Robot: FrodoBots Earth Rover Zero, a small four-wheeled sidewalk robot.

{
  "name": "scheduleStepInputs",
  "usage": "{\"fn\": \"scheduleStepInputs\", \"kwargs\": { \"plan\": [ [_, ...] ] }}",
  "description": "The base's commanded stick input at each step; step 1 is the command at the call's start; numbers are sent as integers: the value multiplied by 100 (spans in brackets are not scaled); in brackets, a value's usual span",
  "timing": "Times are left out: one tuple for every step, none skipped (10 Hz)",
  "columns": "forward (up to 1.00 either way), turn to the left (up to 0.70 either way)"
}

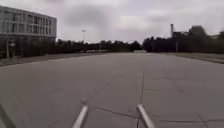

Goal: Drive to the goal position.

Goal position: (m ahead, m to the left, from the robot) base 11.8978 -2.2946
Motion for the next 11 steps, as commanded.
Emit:
{"fn": "scheduleStepInputs", "kwargs": {
  "plan": [
    [100, -27],
    [100, -27],
    [100, -27],
    [100, -27],
    [100, -27],
    [100, -27],
    [100, -27],
    [100, -27],
    [100, -27],
    [100, -27],
    [100, -27]
  ]
}}
